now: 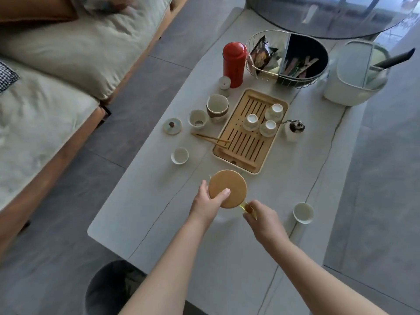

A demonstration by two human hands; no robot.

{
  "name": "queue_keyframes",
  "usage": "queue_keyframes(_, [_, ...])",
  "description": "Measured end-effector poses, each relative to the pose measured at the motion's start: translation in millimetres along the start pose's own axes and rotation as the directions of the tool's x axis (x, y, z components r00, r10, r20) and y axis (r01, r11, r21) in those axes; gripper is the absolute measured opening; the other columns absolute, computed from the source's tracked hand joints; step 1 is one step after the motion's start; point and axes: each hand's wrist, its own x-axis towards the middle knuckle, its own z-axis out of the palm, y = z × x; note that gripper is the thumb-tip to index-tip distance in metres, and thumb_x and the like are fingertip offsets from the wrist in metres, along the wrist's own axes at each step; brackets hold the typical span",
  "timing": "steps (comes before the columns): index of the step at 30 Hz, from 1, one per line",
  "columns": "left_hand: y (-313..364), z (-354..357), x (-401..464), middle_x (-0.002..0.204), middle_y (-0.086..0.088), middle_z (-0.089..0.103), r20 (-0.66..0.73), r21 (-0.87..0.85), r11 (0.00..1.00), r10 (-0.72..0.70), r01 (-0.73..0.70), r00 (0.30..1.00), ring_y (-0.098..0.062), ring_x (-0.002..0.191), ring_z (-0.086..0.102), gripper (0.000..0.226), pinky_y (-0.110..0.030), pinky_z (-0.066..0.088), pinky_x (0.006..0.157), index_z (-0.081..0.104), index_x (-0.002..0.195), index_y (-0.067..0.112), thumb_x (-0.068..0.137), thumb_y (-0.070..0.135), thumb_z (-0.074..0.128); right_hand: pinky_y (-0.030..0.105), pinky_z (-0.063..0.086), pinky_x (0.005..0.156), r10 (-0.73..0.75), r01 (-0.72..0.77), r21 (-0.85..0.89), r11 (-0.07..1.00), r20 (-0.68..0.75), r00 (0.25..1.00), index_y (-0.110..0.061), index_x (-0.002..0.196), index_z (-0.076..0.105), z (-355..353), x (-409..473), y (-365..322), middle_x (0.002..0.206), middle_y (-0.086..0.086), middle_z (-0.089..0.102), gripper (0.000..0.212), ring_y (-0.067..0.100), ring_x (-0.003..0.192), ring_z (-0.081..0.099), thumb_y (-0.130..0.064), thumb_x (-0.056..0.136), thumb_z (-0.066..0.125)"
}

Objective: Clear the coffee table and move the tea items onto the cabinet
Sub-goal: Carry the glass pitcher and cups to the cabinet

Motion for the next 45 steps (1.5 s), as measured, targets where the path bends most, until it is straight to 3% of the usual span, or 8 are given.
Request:
queue_keyframes(2, [-2.3,-0.8,-2.4,0.126,0.002,0.058,0.04,-0.051,0.999,0.0,0.002,0.999,-0.019,0.122,0.051,0.053,-0.028,0.039,0.095,0.047,0.133,0.022,0.085,0.037,0.064,0.031,0.036,0.058,0.013,-0.012,0.067,0.998,-0.022,1.0,-0.014,0.092,0.054,3.0,-0.6,-0.1,0.083,0.002,0.057,0.008,0.022,0.073,0.05,-0.022,0.092,0.054])
queue_keyframes(5, [-5.7,-2.8,-6.2,0.129,0.003,0.056,0.048,-0.107,0.994,0.013,-0.008,0.999,-0.017,0.122,0.049,0.058,-0.033,0.038,0.104,0.044,0.137,0.024,0.085,0.042,0.063,0.024,0.034,0.05,0.019,-0.014,0.149,0.989,-0.031,0.999,-0.016,0.086,0.052,4.5,-5.1,-3.0,0.075,0.002,0.053,0.008,0.018,0.063,0.044,-0.021,0.092,0.053])
queue_keyframes(13, [3.3,6.5,-41.0,0.127,0.006,0.06,0.119,-0.169,0.985,0.066,-0.045,0.991,-0.017,0.125,0.049,0.071,-0.042,0.036,0.11,0.047,0.135,0.032,0.07,0.053,0.067,0.027,0.033,0.056,-0.019,0.038,0.189,0.981,-0.102,0.995,-0.012,0.089,0.053,-24.0,-42.7,2.0,0.08,0.004,0.057,0.007,0.021,0.071,0.047,-0.018,0.092,0.054])
queue_keyframes(23, [49.0,65.8,-132.7,0.128,0.006,0.058,0.229,-0.139,0.98,0.169,-0.14,0.959,-0.015,0.123,0.048,0.048,-0.034,0.037,0.102,0.05,0.132,0.033,0.086,0.037,0.063,0.022,0.036,0.07,0.056,0.028,0.265,0.964,-0.304,0.951,-0.008,0.102,0.065,-99.3,-130.1,39.0,0.092,0.006,0.061,0.015,0.021,0.084,0.054,-0.011,0.089,0.059])
queue_keyframes(29, [79.4,143.9,-196.0,0.13,0.005,0.057,0.365,-0.096,0.977,0.214,-0.191,0.906,-0.015,0.124,0.047,0.048,-0.034,0.037,0.098,0.05,0.132,0.031,0.086,0.032,0.063,0.018,0.042,0.073,0.175,0.012,0.401,0.916,-0.427,0.887,-0.013,0.103,0.067,-155.5,-197.7,96.7,0.09,0.001,0.062,0.019,0.019,0.085,0.058,-0.007,0.087,0.06])
queue_keyframes(32, [85.6,192.1,-225.9,0.134,0.004,0.055,0.42,-0.056,0.976,0.215,-0.211,0.882,-0.015,0.126,0.046,0.053,-0.038,0.036,0.104,0.049,0.134,0.031,0.085,0.032,0.065,0.005,0.039,0.068,0.241,0.019,0.46,0.887,-0.5,0.832,-0.019,0.101,0.068,-177.3,-232.3,135.8,0.087,-0.003,0.061,0.022,0.012,0.081,0.057,-0.005,0.086,0.06])
queue_keyframes(35, [85.2,245.8,-259.7,0.133,0.006,0.056,0.471,-0.05,0.977,0.204,-0.205,0.858,-0.012,0.124,0.048,0.056,-0.033,0.037,0.1,0.048,0.136,0.029,0.083,0.028,0.068,0.009,0.04,0.066,0.307,0.017,0.501,0.865,-0.555,0.773,-0.021,0.1,0.068,-198.8,-268.8,181.3,0.087,-0.003,0.062,0.022,0.013,0.08,0.059,-0.007,0.086,0.059])
queue_keyframes(45, [35.7,442.3,-366.5,0.093,0.025,0.071,0.653,0.062,0.972,0.133,-0.228,0.745,0.013,0.087,0.062,0.034,-0.021,0.042,0.075,0.062,0.111,0.044,0.083,0.024,0.067,0.019,0.04,0.072,0.488,-0.074,0.568,0.819,-0.624,0.611,-0.016,0.111,0.066,-240.2,-397.0,370.1,0.102,0.002,0.066,0.028,0.011,0.085,0.057,-0.005,0.086,0.059])
